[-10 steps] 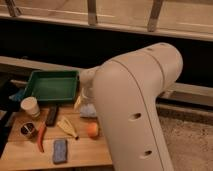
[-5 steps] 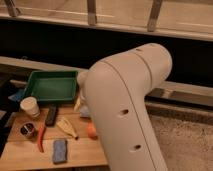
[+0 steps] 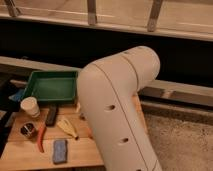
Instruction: Place towel in purple bowl
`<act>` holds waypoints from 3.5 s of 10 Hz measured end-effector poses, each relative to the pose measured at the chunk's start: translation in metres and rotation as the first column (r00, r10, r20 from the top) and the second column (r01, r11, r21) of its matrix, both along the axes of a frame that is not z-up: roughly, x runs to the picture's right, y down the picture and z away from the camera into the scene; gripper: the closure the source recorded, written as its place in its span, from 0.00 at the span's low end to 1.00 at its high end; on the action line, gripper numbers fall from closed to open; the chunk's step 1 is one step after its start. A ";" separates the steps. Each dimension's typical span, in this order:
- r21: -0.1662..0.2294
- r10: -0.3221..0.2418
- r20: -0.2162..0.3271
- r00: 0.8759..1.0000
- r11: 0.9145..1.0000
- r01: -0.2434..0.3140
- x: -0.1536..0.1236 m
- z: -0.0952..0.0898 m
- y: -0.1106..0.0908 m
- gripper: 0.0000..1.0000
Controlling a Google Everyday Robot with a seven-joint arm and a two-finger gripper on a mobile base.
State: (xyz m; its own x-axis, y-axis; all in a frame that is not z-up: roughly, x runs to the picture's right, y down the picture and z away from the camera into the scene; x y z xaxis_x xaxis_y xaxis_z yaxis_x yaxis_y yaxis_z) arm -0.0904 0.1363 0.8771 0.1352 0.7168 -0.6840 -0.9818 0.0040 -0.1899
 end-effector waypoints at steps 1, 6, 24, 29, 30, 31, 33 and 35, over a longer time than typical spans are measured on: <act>-0.021 0.006 0.004 1.000 1.000 -0.006 -0.002 0.005 0.006 0.20; -0.059 0.031 0.032 0.999 0.998 -0.029 -0.009 0.011 0.019 0.52; 0.032 0.211 0.376 0.902 0.970 -0.240 -0.027 -0.041 -0.055 1.00; 0.141 0.339 0.296 0.893 0.909 -0.392 0.055 -0.011 -0.133 1.00; 0.157 0.361 0.273 0.892 0.898 -0.411 0.069 -0.009 -0.140 1.00; 0.188 0.397 0.233 0.888 0.877 -0.442 0.096 -0.012 -0.146 1.00; 0.199 0.408 0.220 0.886 0.870 -0.450 0.105 -0.013 -0.147 1.00; 0.200 0.410 0.218 0.886 0.869 -0.452 0.108 -0.013 -0.147 1.00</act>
